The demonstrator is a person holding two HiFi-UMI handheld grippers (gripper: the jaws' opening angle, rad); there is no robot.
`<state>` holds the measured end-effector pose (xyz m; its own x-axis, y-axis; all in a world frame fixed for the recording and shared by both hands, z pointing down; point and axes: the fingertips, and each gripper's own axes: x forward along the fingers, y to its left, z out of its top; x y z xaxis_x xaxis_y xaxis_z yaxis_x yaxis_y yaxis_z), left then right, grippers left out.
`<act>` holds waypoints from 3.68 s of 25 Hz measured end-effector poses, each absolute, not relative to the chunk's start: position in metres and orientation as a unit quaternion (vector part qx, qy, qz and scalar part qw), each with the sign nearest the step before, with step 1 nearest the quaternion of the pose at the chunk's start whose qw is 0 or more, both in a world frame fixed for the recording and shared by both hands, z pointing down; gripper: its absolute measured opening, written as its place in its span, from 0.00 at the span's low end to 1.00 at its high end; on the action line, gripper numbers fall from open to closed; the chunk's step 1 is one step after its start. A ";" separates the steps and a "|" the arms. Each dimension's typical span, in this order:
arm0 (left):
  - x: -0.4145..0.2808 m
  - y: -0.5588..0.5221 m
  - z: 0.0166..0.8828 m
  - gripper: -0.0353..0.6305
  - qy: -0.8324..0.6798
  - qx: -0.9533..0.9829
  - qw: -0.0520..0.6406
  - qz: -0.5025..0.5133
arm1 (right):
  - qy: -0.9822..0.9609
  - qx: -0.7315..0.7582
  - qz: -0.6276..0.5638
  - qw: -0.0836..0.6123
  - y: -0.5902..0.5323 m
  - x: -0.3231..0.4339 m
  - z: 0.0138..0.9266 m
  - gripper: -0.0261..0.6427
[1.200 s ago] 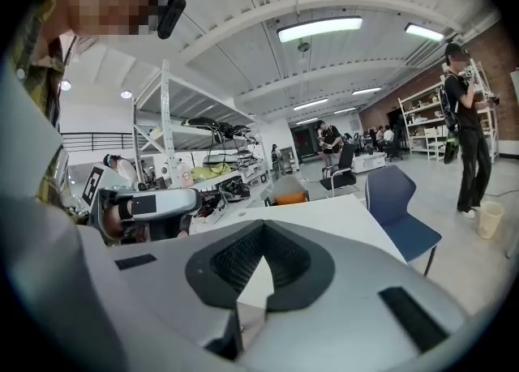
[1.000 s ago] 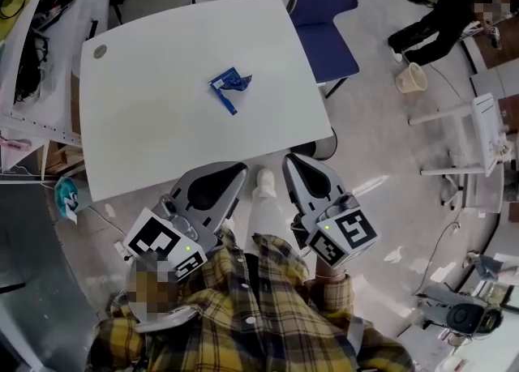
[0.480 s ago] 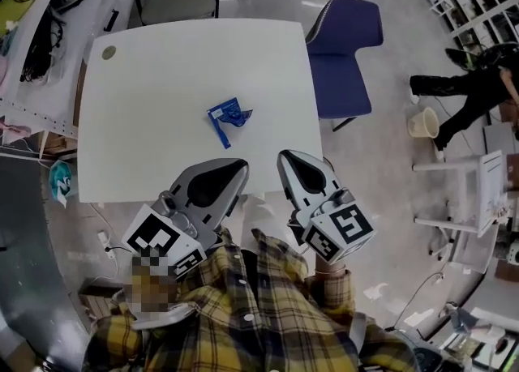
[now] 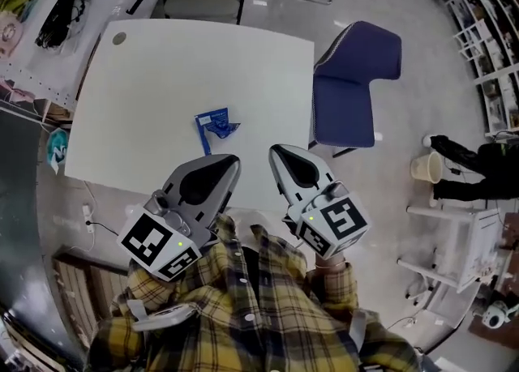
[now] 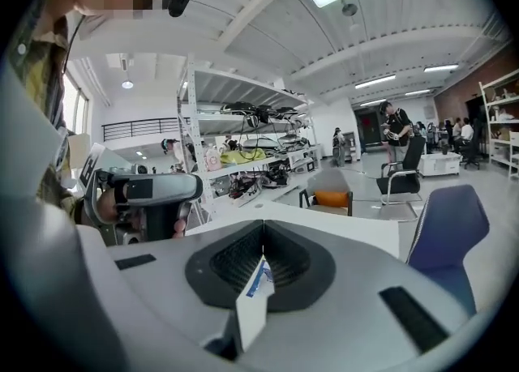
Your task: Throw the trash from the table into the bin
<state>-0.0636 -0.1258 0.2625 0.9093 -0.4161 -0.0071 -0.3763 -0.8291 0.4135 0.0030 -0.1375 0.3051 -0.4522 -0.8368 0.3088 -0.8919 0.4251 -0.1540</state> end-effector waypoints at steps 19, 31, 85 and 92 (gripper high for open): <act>-0.097 -0.161 0.281 0.07 -0.262 0.935 0.234 -0.050 | -0.855 0.446 0.196 0.176 -0.177 -0.025 0.377 0.04; -0.140 -0.180 0.297 0.07 -0.293 0.926 0.235 -0.049 | -0.855 0.390 0.219 0.262 -0.190 -0.058 0.454 0.13; -0.165 -0.187 0.312 0.07 -0.248 0.937 0.240 -0.055 | -0.803 0.486 0.124 0.322 -0.237 -0.065 0.515 0.04; -0.135 -0.178 0.306 0.07 -0.186 0.951 0.243 -0.050 | -0.786 0.510 0.108 0.333 -0.211 -0.054 0.500 0.04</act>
<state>-0.1347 -0.1783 0.3056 0.9257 -0.3782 -0.0039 -0.3301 -0.8129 0.4797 -0.0540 -0.2106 0.4996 -0.2591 -0.7291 0.6334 -0.8729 0.4574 0.1695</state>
